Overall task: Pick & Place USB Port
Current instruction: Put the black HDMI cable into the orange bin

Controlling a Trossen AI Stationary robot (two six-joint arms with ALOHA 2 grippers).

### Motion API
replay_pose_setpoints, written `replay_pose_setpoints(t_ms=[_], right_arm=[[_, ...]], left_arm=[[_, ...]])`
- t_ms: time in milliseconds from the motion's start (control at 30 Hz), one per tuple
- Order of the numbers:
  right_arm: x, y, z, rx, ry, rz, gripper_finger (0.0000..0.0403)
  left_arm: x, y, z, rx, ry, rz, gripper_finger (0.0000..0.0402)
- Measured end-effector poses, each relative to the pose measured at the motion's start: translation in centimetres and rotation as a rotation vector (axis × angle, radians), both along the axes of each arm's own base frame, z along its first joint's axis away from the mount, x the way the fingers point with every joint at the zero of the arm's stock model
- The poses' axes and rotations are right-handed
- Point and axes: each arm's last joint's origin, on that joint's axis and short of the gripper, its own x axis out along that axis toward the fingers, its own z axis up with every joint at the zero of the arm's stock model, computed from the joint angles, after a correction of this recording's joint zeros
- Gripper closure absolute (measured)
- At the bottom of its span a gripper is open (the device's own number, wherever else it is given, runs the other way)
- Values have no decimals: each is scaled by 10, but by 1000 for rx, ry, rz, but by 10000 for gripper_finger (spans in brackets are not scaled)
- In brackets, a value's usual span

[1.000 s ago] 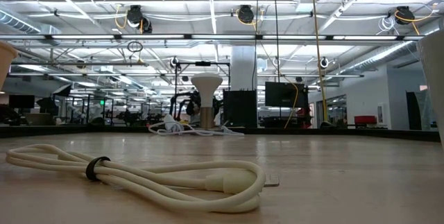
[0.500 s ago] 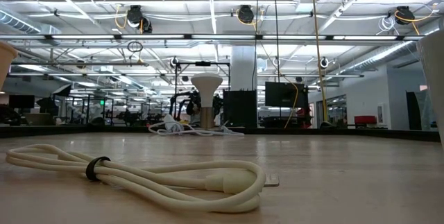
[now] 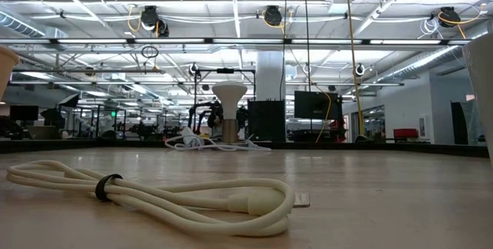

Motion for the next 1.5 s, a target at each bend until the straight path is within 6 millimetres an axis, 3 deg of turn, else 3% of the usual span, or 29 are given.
replay_pose_setpoints(t_ms=[400, 567, 867, 1033, 1333, 1500], right_arm=[[0, 0, 0, 8, 5, 0, 399], [0, 0, 0, 7, 6, -7, 388], [1, 9, 21, 69, -194, -37, 296], [-1, 14, 25, 77, -223, -85, 263], [-2, 20, 22, 25, -209, -89, 239], [-3, 20, 20, 15, -170, -85, 241]], left_arm=[[0, 1, 0, 50, -29, -5, 377], [1, 4, 0, 28, -13, 14, 377], [-2, 5, -4, 32, 56, 30, 377], [-11, 6, 0, 8, 66, 37, 377], [-29, 12, 4, -30, 132, 43, 377], [-43, 3, -9, -41, 321, -27, 377]])
